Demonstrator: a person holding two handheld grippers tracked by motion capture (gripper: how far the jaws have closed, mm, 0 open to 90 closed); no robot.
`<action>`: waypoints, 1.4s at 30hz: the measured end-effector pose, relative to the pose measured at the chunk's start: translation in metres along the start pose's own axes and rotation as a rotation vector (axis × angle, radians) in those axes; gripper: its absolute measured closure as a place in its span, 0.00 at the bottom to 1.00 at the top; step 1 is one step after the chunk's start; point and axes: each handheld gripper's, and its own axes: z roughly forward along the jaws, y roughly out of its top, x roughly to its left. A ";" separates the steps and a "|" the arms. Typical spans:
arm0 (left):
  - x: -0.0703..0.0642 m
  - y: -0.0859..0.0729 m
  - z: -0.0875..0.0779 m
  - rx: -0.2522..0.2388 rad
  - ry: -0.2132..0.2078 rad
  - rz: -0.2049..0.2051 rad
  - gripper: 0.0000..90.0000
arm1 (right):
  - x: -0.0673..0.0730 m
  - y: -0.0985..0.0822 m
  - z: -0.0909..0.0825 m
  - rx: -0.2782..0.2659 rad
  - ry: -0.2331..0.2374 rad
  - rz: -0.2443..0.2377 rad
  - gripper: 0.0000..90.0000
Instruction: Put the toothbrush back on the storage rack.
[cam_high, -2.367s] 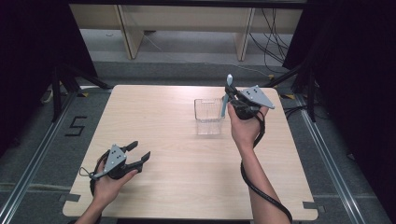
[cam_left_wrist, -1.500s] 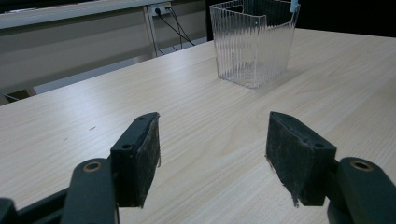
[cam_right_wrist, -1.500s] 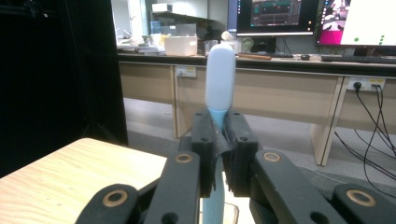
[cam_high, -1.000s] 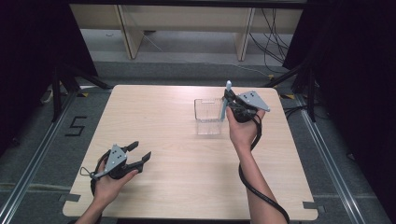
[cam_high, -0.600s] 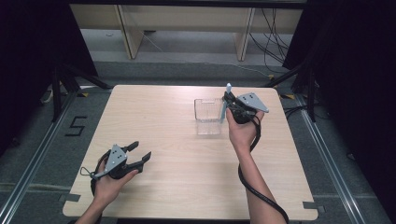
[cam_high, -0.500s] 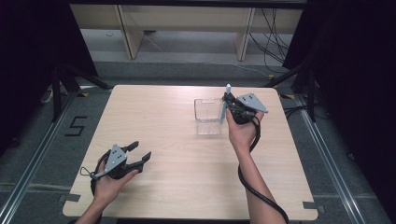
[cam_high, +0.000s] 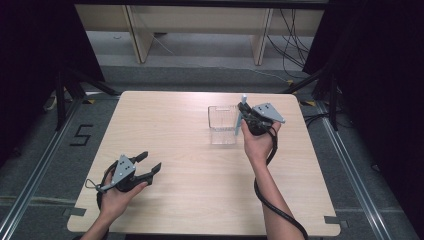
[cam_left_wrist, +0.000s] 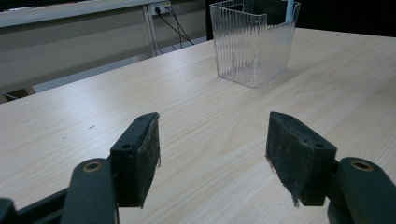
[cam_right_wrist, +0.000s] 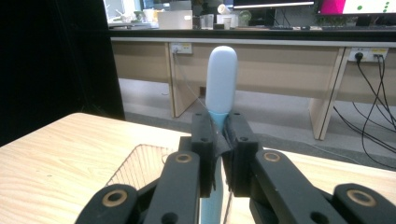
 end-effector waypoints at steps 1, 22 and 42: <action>0.000 0.000 -0.001 0.012 0.004 -0.001 0.38 | -0.001 -0.001 0.001 -0.007 -0.003 -0.005 0.93; 0.000 0.000 -0.001 0.012 0.005 -0.002 0.38 | 0.004 -0.018 -0.001 0.021 0.000 0.010 0.94; 0.000 -0.001 -0.001 0.013 0.005 -0.004 0.38 | 0.002 -0.031 -0.002 0.056 -0.006 0.021 0.94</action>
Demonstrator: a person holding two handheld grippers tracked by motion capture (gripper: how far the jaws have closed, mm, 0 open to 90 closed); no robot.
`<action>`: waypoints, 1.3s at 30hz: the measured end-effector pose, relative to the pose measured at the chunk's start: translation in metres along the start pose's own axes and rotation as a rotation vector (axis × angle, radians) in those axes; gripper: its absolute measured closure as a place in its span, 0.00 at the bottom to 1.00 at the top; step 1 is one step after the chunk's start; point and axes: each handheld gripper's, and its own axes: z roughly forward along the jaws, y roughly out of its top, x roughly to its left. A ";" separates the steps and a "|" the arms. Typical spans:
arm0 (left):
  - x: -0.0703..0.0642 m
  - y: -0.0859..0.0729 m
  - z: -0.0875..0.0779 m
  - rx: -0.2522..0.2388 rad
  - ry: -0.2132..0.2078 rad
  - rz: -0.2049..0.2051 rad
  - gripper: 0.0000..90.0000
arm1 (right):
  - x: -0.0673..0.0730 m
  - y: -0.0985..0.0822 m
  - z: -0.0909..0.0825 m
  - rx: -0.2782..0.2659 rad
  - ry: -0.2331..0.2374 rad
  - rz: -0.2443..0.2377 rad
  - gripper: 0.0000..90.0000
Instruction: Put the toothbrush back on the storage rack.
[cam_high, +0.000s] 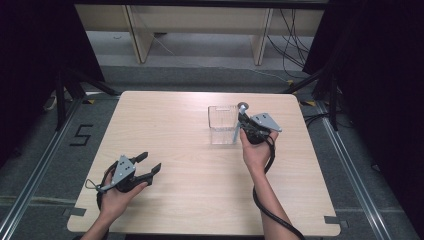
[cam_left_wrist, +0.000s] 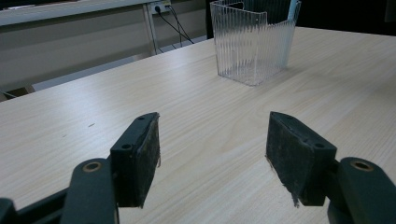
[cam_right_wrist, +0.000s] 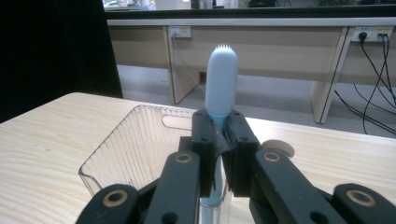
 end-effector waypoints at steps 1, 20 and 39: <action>0.000 0.000 0.000 0.000 0.000 0.000 0.38 | 0.000 -0.001 0.001 -0.005 0.000 0.004 0.94; 0.000 0.000 0.000 0.000 0.001 0.003 0.38 | 0.000 -0.004 0.001 0.001 -0.004 0.001 0.89; 0.000 -0.001 0.003 -0.018 -0.011 0.008 0.38 | -0.002 -0.003 0.003 0.019 -0.011 0.036 0.63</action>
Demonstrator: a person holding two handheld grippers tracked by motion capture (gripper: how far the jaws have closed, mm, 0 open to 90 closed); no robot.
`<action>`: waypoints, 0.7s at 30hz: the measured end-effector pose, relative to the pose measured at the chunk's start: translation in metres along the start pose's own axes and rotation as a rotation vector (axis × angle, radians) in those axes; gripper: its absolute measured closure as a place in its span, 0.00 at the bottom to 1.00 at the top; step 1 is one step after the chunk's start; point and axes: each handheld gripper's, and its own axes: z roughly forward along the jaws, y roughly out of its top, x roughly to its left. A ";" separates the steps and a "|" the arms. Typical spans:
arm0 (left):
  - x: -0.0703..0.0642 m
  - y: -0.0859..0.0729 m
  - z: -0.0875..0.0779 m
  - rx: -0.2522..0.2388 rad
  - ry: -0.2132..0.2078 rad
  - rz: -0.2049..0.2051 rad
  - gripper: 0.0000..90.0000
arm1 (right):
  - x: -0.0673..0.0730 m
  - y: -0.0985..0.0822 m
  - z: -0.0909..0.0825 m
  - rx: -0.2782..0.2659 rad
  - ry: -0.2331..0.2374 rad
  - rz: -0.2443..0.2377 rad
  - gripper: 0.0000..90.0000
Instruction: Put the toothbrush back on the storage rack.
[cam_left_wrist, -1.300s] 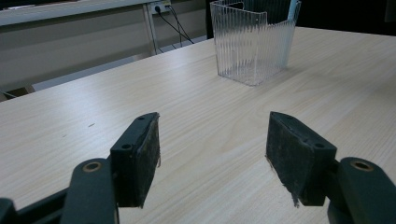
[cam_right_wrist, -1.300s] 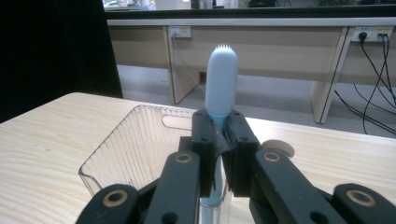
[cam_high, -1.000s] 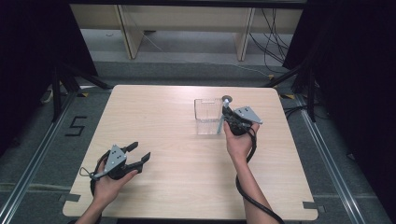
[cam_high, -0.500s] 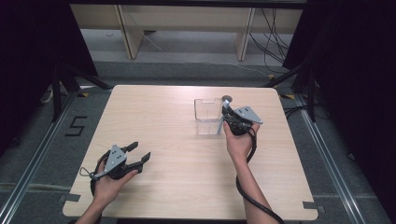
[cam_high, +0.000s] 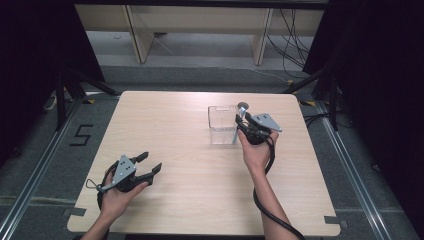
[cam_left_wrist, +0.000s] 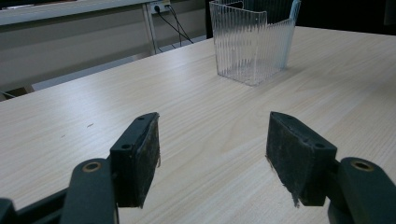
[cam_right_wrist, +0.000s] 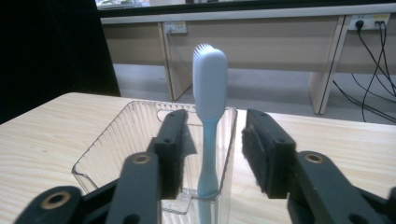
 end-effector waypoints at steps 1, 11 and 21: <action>-0.001 0.000 -0.002 0.021 0.009 -0.005 0.38 | 0.000 0.000 0.000 0.000 0.000 0.000 0.63; 0.000 0.000 -0.002 0.013 0.009 -0.007 0.38 | -0.001 -0.001 -0.005 0.036 -0.006 -0.036 0.52; 0.001 -0.001 -0.003 0.020 0.016 -0.017 0.38 | -0.002 -0.004 -0.022 0.074 0.018 -0.041 0.50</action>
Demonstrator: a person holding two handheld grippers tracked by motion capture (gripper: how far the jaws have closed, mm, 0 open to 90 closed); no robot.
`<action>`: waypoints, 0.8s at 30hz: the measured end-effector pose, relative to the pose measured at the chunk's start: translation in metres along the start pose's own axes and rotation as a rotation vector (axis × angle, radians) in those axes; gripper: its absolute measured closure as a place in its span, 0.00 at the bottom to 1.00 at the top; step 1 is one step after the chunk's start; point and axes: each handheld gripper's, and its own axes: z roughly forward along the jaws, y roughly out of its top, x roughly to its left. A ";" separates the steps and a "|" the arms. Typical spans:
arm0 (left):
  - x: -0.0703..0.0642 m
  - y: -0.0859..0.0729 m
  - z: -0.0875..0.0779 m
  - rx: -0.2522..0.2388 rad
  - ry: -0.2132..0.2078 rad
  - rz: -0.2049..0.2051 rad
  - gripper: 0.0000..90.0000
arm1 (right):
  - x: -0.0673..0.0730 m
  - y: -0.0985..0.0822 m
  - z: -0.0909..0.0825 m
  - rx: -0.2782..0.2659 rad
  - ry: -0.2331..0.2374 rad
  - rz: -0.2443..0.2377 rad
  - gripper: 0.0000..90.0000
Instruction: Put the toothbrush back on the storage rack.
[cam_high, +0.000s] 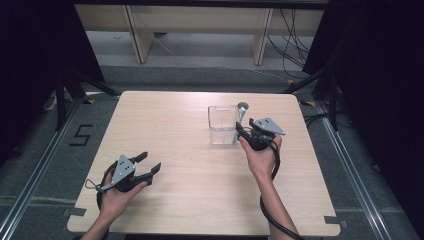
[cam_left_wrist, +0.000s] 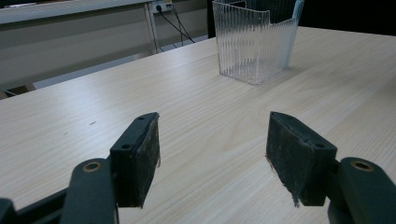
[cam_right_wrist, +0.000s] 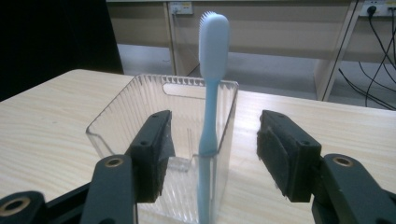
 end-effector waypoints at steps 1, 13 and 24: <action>0.000 0.000 0.000 0.002 0.001 0.000 0.38 | 0.000 -0.001 -0.003 0.005 0.001 0.006 0.50; 0.001 -0.002 0.000 0.006 0.002 -0.004 0.38 | -0.001 -0.018 -0.035 0.042 0.021 -0.013 0.50; 0.002 -0.003 -0.001 0.005 0.008 -0.012 0.38 | -0.002 -0.039 -0.062 0.062 0.024 -0.031 0.50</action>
